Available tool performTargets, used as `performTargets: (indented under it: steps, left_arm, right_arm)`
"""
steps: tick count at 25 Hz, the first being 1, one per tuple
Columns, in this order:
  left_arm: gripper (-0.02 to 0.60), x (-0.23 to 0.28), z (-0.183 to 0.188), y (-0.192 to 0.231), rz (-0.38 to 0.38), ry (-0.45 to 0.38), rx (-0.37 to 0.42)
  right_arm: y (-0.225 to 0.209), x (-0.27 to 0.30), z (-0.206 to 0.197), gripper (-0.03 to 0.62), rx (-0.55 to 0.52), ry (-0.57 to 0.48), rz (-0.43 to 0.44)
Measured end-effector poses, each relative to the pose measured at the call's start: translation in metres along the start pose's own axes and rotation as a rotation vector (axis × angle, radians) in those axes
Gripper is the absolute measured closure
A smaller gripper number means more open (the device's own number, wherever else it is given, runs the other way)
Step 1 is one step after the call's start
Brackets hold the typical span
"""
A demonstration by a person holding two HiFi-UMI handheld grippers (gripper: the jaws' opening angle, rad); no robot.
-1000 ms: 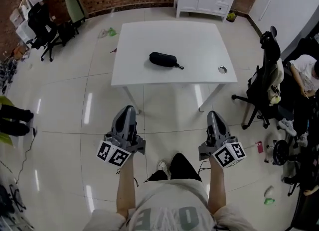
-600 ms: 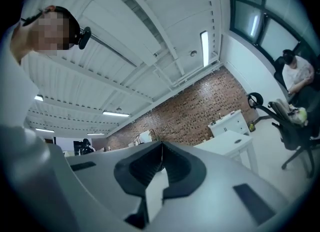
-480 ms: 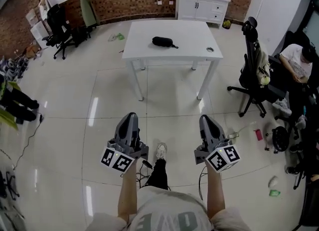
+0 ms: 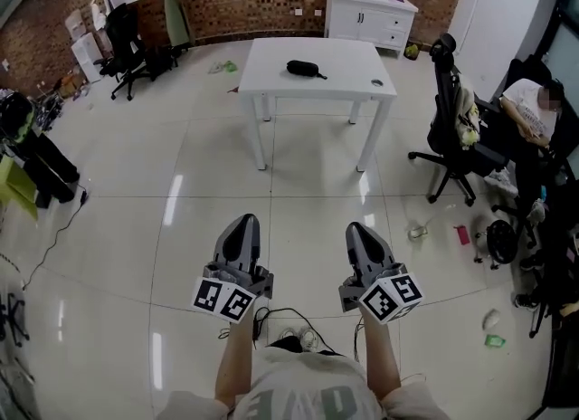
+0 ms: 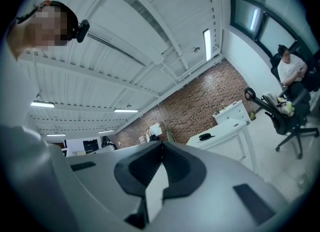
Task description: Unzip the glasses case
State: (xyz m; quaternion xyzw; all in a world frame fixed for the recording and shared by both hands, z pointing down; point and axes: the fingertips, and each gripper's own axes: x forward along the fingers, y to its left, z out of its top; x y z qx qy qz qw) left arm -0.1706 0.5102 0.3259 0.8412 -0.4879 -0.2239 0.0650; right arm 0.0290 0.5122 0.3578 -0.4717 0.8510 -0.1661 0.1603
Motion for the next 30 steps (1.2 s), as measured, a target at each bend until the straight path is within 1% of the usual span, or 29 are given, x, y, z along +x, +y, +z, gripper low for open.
performTargets:
  steps: [2,4,7,11,15,19,25,30]
  left_arm:
    - [0.578,-0.019,-0.002,-0.005,-0.004,0.034,0.030]
    - [0.578,-0.033,-0.004,-0.008,-0.007,0.053,0.032]
    - [0.578,-0.046,-0.003,-0.011,-0.020,0.069,0.027]
    - [0.578,-0.062,-0.001,-0.012,-0.015,0.080,0.015]
    - [0.578,-0.071,0.002,-0.015,-0.020,0.099,0.029]
    - [0.578,-0.074,0.004,-0.019,-0.028,0.092,0.032]
    - [0.578,-0.075,0.006,-0.024,-0.034,0.092,0.029]
    - [0.578,-0.076,-0.001,-0.025,-0.037,0.105,0.020]
  right_arm:
    - [0.014,-0.012,-0.010,0.592,0.041,0.000,-0.007]
    - [0.025,-0.020,-0.019,0.592,0.057,0.015,-0.022]
    - [0.040,-0.030,-0.030,0.592,-0.003,0.054,-0.060]
    - [0.058,-0.042,-0.035,0.593,-0.006,0.048,-0.062]
    - [0.072,-0.049,-0.035,0.593,-0.019,0.045,-0.059]
    - [0.076,-0.054,-0.034,0.592,-0.036,0.041,-0.059]
    - [0.076,-0.058,-0.032,0.593,-0.033,0.035,-0.059]
    - [0.074,-0.057,-0.034,0.592,-0.031,0.033,-0.056]
